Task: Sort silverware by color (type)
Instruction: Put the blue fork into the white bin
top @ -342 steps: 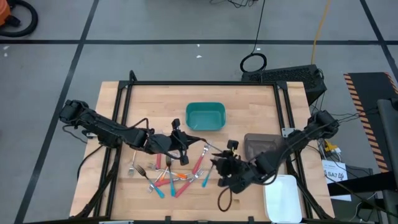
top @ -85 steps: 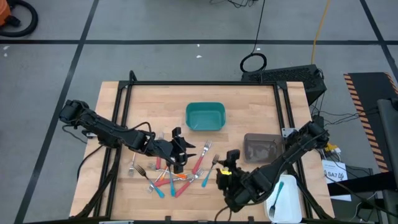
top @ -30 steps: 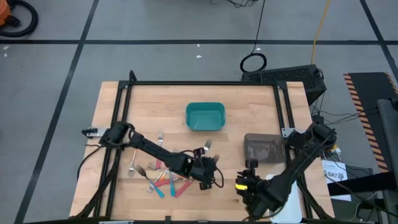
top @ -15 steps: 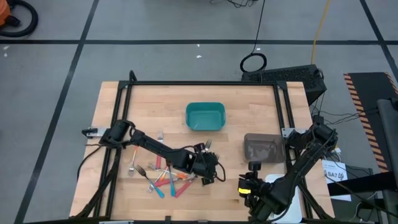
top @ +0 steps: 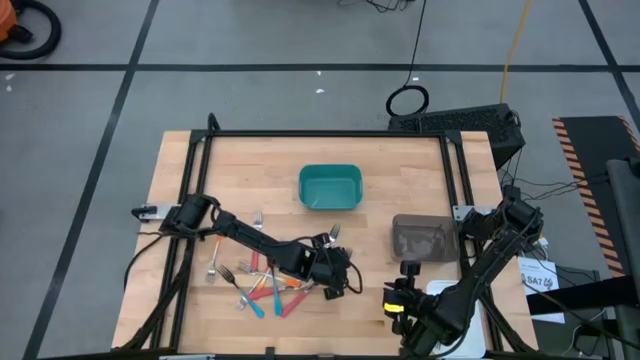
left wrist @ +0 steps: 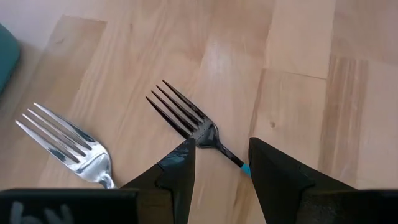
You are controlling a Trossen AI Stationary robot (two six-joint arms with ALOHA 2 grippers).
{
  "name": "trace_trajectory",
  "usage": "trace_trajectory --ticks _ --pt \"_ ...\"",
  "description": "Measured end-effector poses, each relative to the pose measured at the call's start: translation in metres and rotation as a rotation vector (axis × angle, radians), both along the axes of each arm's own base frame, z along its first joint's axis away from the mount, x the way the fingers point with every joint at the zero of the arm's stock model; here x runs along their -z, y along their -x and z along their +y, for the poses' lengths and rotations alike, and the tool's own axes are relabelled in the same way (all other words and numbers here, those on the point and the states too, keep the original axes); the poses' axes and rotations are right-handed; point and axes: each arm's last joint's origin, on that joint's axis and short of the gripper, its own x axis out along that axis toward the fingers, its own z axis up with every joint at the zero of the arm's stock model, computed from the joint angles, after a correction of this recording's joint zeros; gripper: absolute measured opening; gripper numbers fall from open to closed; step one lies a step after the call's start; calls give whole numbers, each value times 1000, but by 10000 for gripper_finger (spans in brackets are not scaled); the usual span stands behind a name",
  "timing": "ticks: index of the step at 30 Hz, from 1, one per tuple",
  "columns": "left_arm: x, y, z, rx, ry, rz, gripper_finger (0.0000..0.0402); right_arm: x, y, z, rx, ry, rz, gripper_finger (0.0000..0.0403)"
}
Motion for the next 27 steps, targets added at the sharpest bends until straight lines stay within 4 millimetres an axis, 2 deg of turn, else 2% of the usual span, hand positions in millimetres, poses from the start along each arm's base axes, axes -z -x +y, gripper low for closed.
trace_trajectory --ticks 17,22,27 --pt "2 2 -1 13 45 35 149 0 0 0 -20 8 7 59" --pt "21 -1 0 15 55 77 149 0 0 0 -26 15 13 59" --pt "22 -6 1 18 77 85 149 0 0 -1 -26 23 18 59"
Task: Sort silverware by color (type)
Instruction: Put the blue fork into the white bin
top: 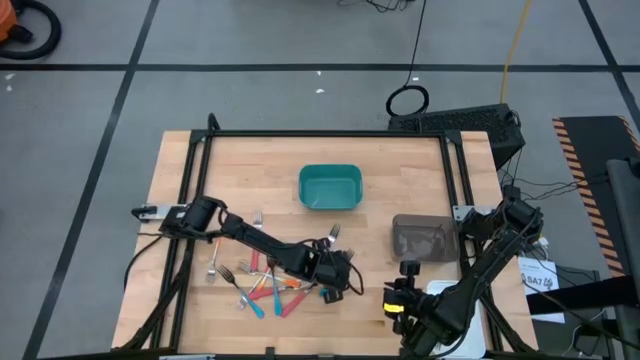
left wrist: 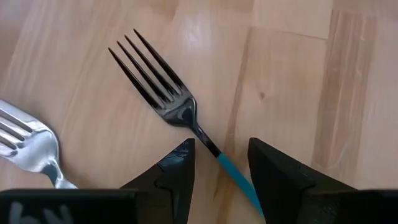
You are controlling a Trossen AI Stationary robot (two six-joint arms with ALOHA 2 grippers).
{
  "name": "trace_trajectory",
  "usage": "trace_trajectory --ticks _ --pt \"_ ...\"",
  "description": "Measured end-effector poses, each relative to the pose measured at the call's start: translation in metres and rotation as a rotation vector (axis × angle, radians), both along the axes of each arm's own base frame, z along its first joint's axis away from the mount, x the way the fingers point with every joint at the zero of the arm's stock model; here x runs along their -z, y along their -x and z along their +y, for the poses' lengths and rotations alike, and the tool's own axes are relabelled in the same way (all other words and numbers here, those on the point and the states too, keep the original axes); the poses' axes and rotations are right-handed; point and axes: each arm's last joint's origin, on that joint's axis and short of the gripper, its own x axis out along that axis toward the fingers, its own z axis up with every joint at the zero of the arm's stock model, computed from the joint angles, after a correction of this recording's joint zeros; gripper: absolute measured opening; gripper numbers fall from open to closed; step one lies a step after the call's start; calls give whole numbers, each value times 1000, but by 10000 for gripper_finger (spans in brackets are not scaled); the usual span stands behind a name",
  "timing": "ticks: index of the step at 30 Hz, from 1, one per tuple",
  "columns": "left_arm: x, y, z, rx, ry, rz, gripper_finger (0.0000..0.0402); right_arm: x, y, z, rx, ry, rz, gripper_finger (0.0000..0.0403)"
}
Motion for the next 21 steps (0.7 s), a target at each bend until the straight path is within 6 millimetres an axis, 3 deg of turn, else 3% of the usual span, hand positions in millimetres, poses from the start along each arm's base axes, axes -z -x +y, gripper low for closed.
trace_trajectory --ticks 5,21 --pt "1 -1 2 2 -7 6 137 0 0 -1 0 5 4 59" --pt "2 -2 2 92 -16 16 16 0 0 0 0 6 3 59"
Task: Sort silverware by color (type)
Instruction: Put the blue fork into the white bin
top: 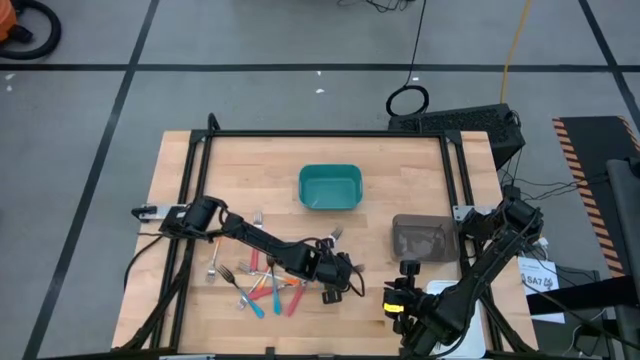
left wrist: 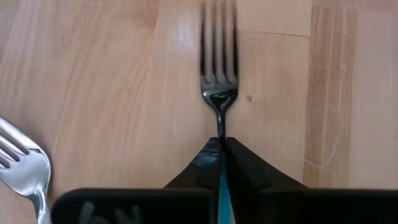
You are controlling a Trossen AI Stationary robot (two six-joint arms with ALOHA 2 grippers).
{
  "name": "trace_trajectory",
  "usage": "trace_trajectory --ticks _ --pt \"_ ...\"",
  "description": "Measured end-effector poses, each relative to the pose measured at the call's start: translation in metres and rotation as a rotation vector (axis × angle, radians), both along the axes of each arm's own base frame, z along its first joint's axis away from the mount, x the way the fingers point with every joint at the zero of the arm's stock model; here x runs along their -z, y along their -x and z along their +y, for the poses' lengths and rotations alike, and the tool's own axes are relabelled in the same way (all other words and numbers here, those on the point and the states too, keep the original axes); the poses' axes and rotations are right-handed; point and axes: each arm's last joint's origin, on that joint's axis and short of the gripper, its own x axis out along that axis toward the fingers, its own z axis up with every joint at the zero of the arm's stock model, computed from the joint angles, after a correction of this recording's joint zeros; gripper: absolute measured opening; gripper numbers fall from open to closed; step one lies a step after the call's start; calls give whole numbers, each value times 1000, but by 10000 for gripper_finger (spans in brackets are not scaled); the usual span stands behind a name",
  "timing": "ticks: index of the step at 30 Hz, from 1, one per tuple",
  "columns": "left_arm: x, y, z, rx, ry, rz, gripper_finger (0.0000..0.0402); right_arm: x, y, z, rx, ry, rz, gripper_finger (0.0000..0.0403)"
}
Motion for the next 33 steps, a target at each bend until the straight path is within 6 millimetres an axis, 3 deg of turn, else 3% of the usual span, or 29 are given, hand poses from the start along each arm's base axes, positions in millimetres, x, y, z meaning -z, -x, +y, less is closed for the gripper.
trace_trajectory --ticks 11,33 --pt "0 0 0 26 -2 3 3 0 0 0 0 0 0 59" --pt "-25 -7 -17 144 -42 -1 1 1 0 2 18 -41 4 59"
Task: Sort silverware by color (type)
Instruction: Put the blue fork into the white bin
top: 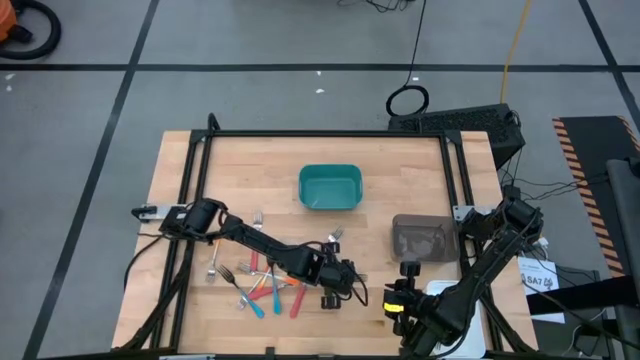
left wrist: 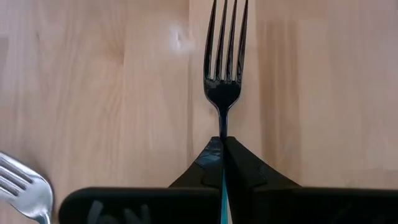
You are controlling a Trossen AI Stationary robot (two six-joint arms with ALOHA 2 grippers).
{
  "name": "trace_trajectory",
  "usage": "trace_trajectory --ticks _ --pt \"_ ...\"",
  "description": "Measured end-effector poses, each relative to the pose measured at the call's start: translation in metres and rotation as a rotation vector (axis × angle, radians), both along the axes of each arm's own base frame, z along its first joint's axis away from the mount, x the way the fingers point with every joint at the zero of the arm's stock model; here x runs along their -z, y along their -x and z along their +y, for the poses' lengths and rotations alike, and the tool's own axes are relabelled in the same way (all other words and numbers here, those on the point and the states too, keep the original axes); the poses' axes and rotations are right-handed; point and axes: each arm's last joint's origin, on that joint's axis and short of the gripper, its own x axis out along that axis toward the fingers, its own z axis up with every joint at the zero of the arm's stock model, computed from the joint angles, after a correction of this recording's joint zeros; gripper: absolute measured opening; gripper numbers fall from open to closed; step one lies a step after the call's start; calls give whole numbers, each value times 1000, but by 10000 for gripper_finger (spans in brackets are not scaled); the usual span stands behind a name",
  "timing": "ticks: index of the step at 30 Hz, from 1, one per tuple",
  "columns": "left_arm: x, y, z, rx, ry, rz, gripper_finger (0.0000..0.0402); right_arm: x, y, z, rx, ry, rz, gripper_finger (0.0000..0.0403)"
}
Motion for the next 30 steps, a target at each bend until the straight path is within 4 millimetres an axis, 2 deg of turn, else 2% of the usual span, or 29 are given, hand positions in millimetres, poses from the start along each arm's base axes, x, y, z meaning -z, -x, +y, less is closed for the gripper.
trace_trajectory --ticks 8,20,24,30 --pt "-20 -3 -13 62 -25 -18 1 0 3 2 6 -11 -7 59" --pt "-39 -2 -34 130 -70 -80 1 0 5 5 52 -40 -46 59" --pt "-47 1 -37 114 -133 -70 1 -1 4 4 53 -14 -82 59" --pt "-48 4 -36 78 -225 -59 1 -2 2 3 95 -12 -146 59"
